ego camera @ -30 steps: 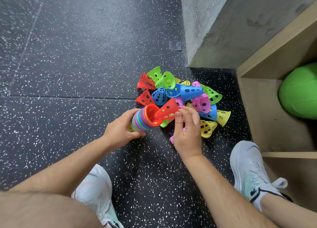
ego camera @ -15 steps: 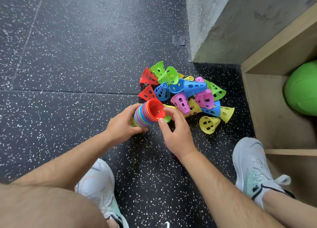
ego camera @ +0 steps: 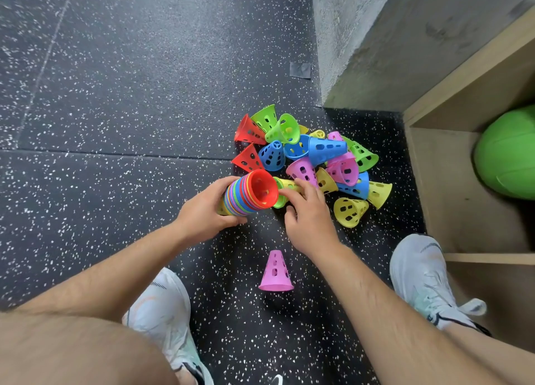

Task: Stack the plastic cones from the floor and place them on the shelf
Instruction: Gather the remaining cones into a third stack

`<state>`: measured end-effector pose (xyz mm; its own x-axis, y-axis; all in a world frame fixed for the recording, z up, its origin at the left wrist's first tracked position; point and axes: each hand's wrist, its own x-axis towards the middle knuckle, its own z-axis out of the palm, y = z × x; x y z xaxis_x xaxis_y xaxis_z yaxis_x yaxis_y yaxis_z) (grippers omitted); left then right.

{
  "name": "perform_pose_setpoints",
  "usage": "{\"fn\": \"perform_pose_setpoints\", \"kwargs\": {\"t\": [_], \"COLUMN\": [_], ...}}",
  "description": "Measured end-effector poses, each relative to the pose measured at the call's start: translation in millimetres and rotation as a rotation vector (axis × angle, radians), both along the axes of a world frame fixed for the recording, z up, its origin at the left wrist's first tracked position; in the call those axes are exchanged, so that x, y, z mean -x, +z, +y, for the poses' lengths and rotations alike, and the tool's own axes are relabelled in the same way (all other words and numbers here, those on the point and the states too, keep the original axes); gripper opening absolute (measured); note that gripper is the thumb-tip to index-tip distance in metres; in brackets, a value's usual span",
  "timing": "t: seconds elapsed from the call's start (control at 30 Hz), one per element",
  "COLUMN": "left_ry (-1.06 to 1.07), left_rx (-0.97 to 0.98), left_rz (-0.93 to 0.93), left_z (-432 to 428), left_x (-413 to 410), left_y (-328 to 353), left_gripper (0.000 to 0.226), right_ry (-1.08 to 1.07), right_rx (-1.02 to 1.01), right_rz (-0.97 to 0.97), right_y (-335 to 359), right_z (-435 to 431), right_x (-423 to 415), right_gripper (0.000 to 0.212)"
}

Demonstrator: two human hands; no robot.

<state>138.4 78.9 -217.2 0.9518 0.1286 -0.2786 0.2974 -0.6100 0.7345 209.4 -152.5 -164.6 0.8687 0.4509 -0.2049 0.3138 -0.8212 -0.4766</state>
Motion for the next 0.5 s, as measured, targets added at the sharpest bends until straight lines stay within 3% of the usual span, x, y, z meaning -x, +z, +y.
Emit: {"fn": "perform_pose_setpoints", "kwargs": {"t": [0.07, 0.17, 0.33, 0.5], "left_ry": [0.008, 0.007, 0.006, 0.013], "left_rx": [0.009, 0.016, 0.021, 0.041], "left_rz": [-0.001, -0.002, 0.002, 0.001], "left_z": [0.8, 0.9, 0.7, 1.7], "left_x": [0.2, 0.6, 0.2, 2.6], "left_y": [0.3, 1.3, 3.6, 4.9], "left_gripper": [0.085, 0.085, 0.085, 0.086], "right_ry": [0.106, 0.158, 0.102, -0.039], "right_rx": [0.177, 0.282, 0.299, 0.154], "right_rz": [0.004, 0.027, 0.059, 0.006], "right_y": [0.3, -3.6, -15.0, -16.4], "right_z": [1.0, 6.4, 14.3, 13.0], "right_x": [-3.9, -6.3, 2.1, 9.3], "right_gripper": [0.051, 0.055, 0.061, 0.066]}}
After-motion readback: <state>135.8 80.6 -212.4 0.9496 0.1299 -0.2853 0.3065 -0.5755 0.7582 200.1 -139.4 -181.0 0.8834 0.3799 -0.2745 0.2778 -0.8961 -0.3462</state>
